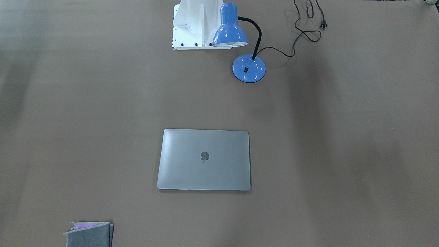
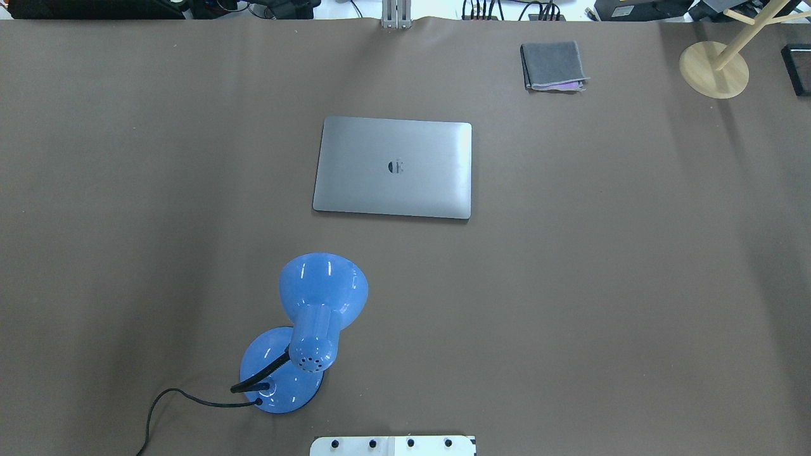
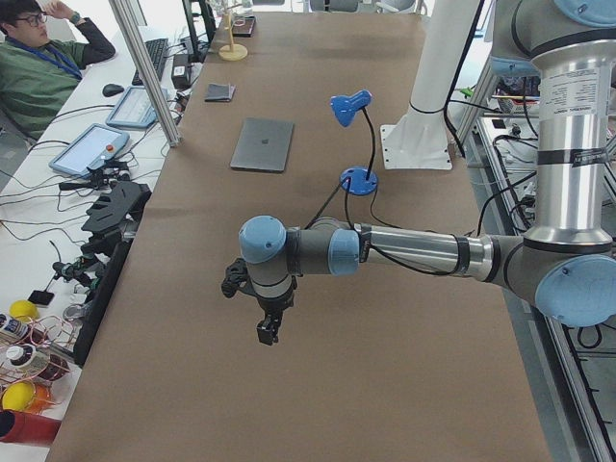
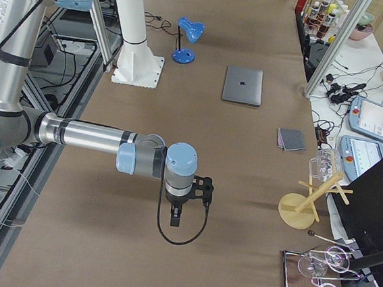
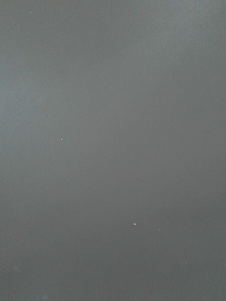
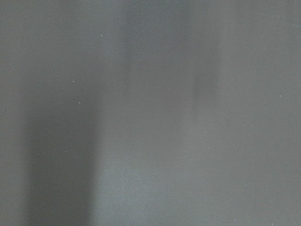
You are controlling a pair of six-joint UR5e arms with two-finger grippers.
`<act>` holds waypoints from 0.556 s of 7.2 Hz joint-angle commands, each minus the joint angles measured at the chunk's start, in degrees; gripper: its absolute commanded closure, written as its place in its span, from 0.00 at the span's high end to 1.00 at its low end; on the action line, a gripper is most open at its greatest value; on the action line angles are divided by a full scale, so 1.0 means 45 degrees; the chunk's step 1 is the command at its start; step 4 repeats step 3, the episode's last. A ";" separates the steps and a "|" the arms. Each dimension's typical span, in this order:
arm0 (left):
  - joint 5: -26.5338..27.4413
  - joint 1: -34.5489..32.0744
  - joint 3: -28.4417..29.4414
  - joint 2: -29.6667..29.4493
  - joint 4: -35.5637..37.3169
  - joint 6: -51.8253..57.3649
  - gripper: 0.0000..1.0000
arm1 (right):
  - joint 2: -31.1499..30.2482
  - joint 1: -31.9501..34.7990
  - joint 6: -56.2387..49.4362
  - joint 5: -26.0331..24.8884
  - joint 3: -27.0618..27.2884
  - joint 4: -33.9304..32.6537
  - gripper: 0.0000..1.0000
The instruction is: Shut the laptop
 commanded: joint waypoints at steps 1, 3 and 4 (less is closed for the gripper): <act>0.0007 0.0014 0.0031 0.0000 0.0007 0.0000 0.99 | 0.0005 0.0000 0.0000 0.0000 0.0000 0.0000 1.00; 0.0007 0.0014 0.0089 0.0000 0.0007 0.0000 0.99 | 0.0005 0.0000 0.0000 0.0000 0.0000 0.0019 1.00; 0.0007 0.0014 0.0089 0.0000 0.0007 0.0000 0.99 | 0.0005 0.0000 0.0000 0.0000 0.0000 0.0019 1.00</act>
